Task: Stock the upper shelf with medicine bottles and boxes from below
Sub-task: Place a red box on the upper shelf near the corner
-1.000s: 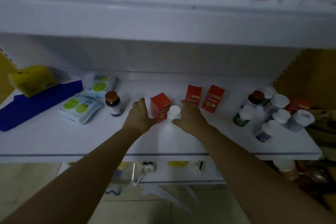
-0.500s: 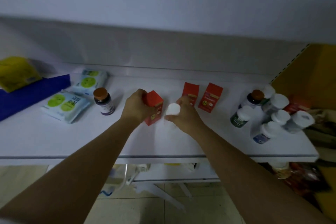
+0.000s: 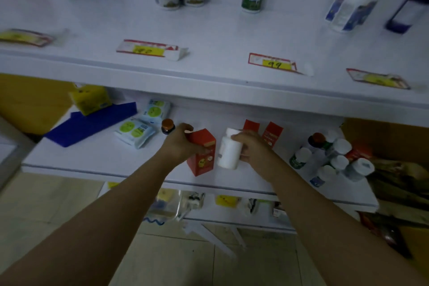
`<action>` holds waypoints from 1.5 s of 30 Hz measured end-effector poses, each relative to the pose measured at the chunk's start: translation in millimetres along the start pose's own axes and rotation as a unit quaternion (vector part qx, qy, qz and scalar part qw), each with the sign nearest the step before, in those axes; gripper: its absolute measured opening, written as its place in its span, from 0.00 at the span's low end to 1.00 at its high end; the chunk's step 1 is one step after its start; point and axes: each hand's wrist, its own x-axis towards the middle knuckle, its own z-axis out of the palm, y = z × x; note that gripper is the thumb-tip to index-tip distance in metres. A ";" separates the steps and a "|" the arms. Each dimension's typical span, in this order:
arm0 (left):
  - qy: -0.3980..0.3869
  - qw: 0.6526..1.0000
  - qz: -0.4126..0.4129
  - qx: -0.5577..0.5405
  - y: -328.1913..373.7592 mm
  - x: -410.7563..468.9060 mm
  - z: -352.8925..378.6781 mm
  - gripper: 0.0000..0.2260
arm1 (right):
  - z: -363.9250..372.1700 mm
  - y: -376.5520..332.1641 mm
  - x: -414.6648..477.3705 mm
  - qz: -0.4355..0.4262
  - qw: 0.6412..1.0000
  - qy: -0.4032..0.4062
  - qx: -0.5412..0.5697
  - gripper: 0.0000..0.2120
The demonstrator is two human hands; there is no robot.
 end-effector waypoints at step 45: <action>-0.174 0.886 0.313 -0.294 212.3 -310.6 -63.9 0.28 | -12.5 -155.6 -398.2 -0.367 0.920 0.038 0.133 0.11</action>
